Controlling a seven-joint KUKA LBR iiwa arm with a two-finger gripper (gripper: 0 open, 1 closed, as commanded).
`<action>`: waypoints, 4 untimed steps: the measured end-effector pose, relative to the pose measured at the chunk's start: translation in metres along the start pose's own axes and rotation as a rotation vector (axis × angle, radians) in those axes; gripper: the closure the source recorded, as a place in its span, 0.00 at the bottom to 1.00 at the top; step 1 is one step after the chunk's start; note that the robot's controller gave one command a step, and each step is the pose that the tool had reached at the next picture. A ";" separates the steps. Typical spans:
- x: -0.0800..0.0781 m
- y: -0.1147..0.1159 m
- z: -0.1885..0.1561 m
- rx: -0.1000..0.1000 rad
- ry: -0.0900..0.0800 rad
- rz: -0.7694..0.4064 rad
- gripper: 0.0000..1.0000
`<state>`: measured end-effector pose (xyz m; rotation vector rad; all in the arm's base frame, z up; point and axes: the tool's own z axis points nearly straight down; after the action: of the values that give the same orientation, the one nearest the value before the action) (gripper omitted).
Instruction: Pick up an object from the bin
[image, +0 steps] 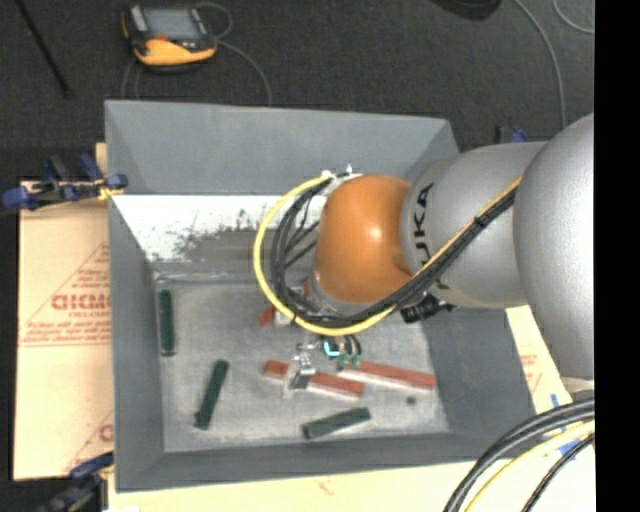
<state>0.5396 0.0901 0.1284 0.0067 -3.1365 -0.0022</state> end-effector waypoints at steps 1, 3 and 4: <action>-0.002 0.000 -0.004 -0.001 -0.008 0.002 0.00; 0.016 -0.012 0.049 -0.005 0.000 0.249 1.00; 0.022 -0.016 0.028 0.002 -0.003 0.174 1.00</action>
Offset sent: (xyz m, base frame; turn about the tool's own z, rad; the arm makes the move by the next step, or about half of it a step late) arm -0.0193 -0.0144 -0.0584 0.2521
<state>0.5175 0.0743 0.1006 -0.2666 -3.1284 0.0021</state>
